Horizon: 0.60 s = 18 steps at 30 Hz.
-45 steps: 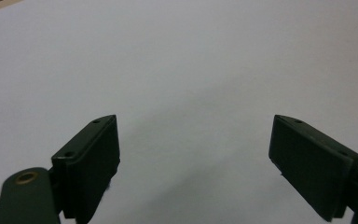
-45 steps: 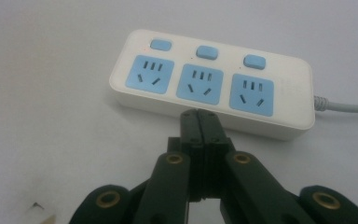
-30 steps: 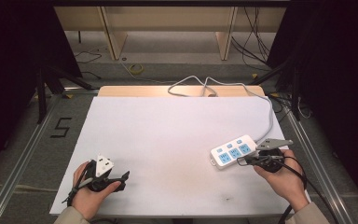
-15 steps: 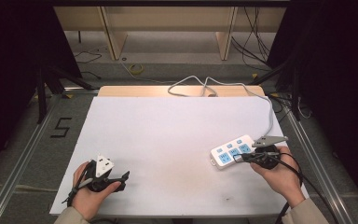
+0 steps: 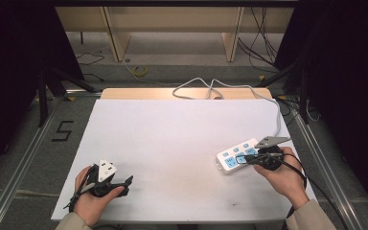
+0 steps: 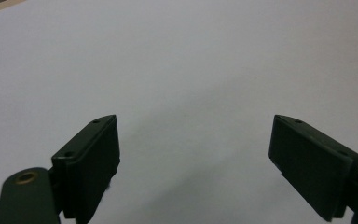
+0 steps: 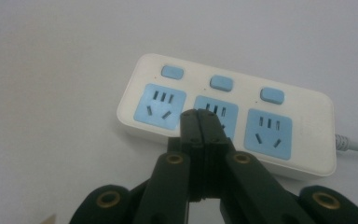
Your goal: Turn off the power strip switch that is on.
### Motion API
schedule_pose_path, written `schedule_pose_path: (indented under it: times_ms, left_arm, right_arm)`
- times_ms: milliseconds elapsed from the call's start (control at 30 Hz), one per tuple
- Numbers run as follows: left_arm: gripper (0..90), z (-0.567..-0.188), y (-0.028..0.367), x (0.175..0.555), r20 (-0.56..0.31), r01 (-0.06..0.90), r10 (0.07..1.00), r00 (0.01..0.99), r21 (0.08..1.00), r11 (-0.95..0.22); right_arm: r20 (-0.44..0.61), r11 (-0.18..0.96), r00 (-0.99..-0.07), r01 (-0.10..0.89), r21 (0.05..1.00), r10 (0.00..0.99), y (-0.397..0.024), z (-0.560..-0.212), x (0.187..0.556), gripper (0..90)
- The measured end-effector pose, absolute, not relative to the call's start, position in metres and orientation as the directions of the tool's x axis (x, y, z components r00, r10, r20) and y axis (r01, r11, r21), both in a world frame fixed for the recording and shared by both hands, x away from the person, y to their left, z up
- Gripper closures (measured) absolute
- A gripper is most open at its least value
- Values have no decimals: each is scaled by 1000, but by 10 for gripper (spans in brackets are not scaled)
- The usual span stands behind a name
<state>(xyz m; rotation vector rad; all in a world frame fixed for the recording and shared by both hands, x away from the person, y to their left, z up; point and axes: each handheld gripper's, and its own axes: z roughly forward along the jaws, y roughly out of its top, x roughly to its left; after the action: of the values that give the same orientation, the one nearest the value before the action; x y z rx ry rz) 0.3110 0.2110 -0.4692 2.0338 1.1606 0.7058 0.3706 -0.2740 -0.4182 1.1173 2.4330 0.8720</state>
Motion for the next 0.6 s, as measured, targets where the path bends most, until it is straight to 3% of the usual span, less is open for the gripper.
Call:
schedule_pose_path:
  times_ms: [600]
  left_arm:
    - [159, -469, 210, 311, 123, 510, 882, 455, 776, -371]
  right_arm:
    - [-43, 521, -645, 575, 632, 763, -266, -418, 382, 900]
